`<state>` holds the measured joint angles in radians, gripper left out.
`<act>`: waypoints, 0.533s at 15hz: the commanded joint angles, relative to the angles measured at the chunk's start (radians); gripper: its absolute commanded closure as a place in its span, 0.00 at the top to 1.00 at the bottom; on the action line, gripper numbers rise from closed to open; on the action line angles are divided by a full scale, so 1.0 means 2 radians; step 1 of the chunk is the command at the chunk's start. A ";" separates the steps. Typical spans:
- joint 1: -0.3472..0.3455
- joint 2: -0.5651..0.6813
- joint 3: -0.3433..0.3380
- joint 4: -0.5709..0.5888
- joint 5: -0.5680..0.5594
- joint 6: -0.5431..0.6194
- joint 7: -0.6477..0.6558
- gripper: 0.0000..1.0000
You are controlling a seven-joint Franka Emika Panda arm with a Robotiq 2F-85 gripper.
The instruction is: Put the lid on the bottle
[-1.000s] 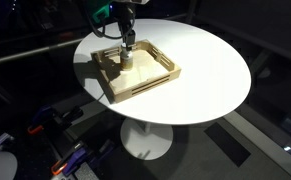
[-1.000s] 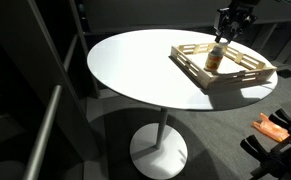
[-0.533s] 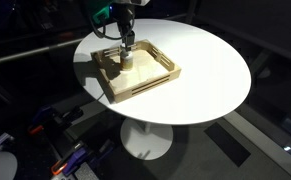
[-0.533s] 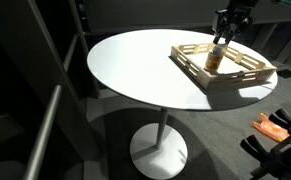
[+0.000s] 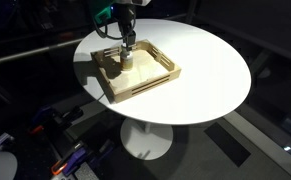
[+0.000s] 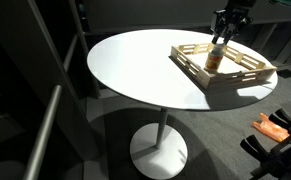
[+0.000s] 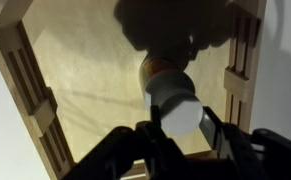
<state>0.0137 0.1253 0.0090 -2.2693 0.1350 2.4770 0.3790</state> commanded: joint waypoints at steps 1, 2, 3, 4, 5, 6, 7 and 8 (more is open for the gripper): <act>0.001 0.009 0.000 0.014 0.013 -0.002 -0.017 0.19; 0.001 0.009 0.000 0.014 0.013 -0.002 -0.017 0.19; 0.001 0.010 0.000 0.014 0.013 -0.002 -0.018 0.19; 0.001 0.011 0.000 0.014 0.014 -0.002 -0.019 0.19; 0.001 0.012 0.000 0.015 0.014 -0.003 -0.019 0.19; 0.001 0.013 0.000 0.015 0.015 -0.003 -0.020 0.19; 0.001 0.013 0.000 0.015 0.015 -0.003 -0.020 0.19; 0.000 0.014 0.000 0.016 0.015 -0.003 -0.021 0.19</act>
<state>0.0137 0.1383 0.0090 -2.2622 0.1350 2.4770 0.3740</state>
